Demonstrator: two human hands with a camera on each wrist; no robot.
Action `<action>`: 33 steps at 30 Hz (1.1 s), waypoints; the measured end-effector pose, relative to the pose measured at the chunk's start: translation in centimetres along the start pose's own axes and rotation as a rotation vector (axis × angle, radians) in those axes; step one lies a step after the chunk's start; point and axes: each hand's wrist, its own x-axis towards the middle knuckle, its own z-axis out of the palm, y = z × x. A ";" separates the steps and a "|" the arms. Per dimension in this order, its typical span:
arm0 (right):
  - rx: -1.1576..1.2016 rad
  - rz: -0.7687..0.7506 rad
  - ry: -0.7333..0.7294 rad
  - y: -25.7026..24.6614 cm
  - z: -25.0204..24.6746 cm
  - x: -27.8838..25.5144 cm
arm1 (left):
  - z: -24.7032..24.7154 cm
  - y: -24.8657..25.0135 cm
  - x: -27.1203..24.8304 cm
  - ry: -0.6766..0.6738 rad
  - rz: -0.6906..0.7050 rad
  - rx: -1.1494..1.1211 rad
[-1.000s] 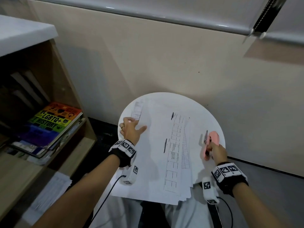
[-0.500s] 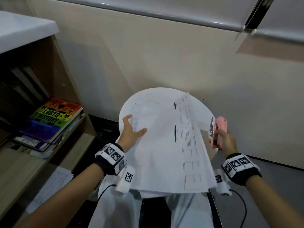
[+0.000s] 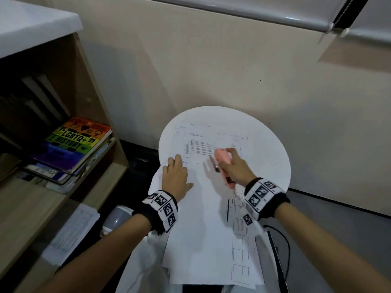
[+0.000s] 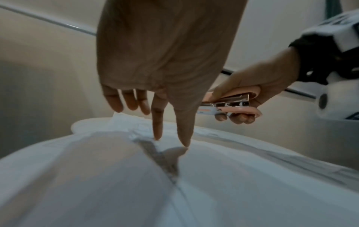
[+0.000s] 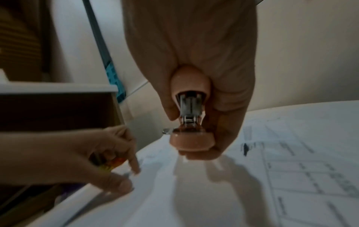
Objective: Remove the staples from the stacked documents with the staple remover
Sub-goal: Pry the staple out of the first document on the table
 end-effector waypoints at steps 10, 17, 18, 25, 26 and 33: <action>-0.352 -0.013 0.031 0.5 6.0 1.5 | 1.3 -0.8 2.9 -0.240 0.180 -0.140; -0.437 0.103 0.057 -0.4 8.4 1.9 | 1.5 -1.0 3.2 -0.305 0.233 -0.112; -0.437 0.120 0.064 -0.7 8.5 1.9 | 1.5 -1.1 3.2 -0.304 0.242 -0.107; -0.786 -0.073 0.132 0.1 9.1 2.3 | 1.7 -1.6 3.2 -0.302 0.259 -0.166; -0.718 -0.038 0.115 0.0 8.9 2.4 | 1.7 -1.6 3.3 -0.300 0.260 -0.157; -0.473 0.079 0.137 -1.6 9.3 3.4 | 2.0 -1.6 3.5 -0.298 0.262 -0.136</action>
